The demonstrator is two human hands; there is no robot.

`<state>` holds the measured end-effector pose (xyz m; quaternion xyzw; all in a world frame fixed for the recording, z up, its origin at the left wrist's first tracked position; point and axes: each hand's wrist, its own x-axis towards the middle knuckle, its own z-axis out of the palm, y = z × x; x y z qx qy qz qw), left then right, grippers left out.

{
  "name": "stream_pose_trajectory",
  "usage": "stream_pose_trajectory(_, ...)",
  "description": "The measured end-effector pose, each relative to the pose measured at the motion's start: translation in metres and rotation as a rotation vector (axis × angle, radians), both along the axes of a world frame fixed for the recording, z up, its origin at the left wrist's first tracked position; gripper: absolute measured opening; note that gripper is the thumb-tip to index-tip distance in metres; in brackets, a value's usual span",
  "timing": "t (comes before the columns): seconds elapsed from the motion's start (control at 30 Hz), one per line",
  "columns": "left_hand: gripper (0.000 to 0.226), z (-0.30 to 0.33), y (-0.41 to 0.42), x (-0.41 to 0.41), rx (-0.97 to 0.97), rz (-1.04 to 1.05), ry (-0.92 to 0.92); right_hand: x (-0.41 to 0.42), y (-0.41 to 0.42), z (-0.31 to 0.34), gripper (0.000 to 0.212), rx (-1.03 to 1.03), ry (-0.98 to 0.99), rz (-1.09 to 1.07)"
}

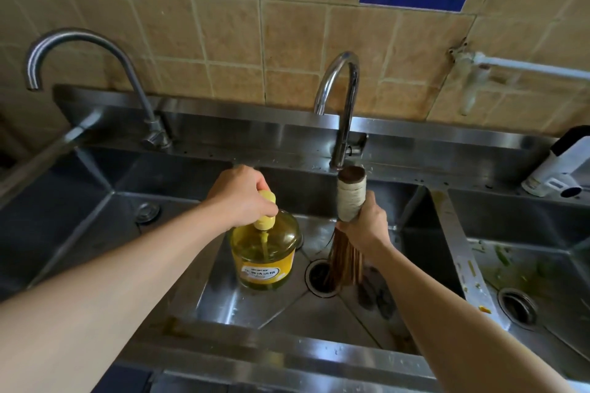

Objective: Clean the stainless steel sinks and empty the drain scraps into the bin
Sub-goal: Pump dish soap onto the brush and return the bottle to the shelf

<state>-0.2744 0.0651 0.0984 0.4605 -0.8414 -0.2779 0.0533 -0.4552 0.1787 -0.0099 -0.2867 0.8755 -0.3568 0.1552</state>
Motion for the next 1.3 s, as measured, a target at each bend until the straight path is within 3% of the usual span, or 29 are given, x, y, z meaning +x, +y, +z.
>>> stream_pose_trajectory(0.17,0.023,0.002,0.003,0.001,0.008,0.018,0.005,0.004,-0.001,0.001,0.051,0.035,0.065,0.035)
stream_pose_trajectory(0.5,0.025,0.012,0.007,0.002,-0.004,0.011,0.036,0.003,-0.015,0.025,0.06,-0.115,0.033,0.07)
stream_pose_trajectory(0.67,0.023,0.012,0.01,0.001,-0.015,0.02,0.036,0.004,-0.013,0.016,0.058,0.148,0.139,0.105)
stream_pose_trajectory(0.77,0.023,0.012,0.01,-0.002,-0.026,0.026,0.046,0.003,-0.014,0.012,0.06,0.077,0.08,0.056)
stream_pose_trajectory(0.9,0.023,0.012,0.013,-0.003,-0.023,0.024,0.037,0.007,-0.016,0.012,0.056,0.164,0.194,0.121)
stream_pose_trajectory(1.3,0.028,0.032,0.018,0.004,-0.079,0.085,0.081,0.011,-0.017,0.032,0.059,0.099,0.191,0.209)
